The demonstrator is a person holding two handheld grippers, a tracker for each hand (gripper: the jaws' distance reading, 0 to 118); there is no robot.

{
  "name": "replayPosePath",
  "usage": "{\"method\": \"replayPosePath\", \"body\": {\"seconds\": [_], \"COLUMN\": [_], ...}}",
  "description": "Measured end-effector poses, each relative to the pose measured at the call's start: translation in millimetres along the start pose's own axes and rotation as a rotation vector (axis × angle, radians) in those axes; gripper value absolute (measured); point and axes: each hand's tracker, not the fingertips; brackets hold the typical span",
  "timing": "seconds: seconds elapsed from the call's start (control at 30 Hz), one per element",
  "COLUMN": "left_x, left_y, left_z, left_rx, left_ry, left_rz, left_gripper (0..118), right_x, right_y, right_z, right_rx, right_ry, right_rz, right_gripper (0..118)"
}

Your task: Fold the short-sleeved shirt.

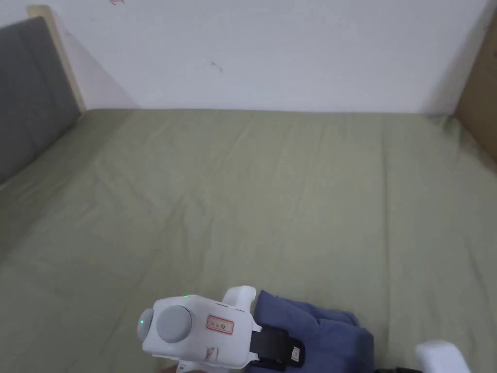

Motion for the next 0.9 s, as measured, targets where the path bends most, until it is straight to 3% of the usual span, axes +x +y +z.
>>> {"method": "replayPosePath", "body": {"seconds": [0.2,0.33,0.57,0.6,0.63,0.7,0.73,0.8,0.9], "left_x": [-59,-120,-211,-220,-224,-221,-219,-208,-166], "left_y": [29,45,46,42,38,25,23,20,15], "left_z": [140,211,225,223,226,228,233,244,269], "left_rx": [0.034,-0.013,-0.247,-0.282,-0.236,-0.19,-0.158,-0.057,0.257], "left_ry": [0.361,0.667,1.364,1.425,1.48,1.533,1.55,1.437,1.273], "left_rz": [-0.009,0.008,-0.102,-0.134,-0.209,-0.21,-0.181,-0.082,-0.005], "left_gripper": [21,21,23,27,43,88,105,106,106], "right_x": [-28,-45,-70,-73,-75,-76,-78,-78,-78], "right_y": [0,-5,1,2,4,7,8,10,12], "right_z": [15,7,-3,-3,-2,0,2,6,18], "right_rx": [-0.014,-0.03,-0.078,-0.065,-0.053,-0.044,-0.039,-0.021,0.037], "right_ry": [-0.002,0.061,0.073,0.078,0.089,0.111,0.115,0.102,0.057], "right_rz": [0.033,0.062,0.111,0.111,0.104,0.09,0.091,0.11,0.157], "right_gripper": [0,0,0,0,0,0,0,0,0]}}
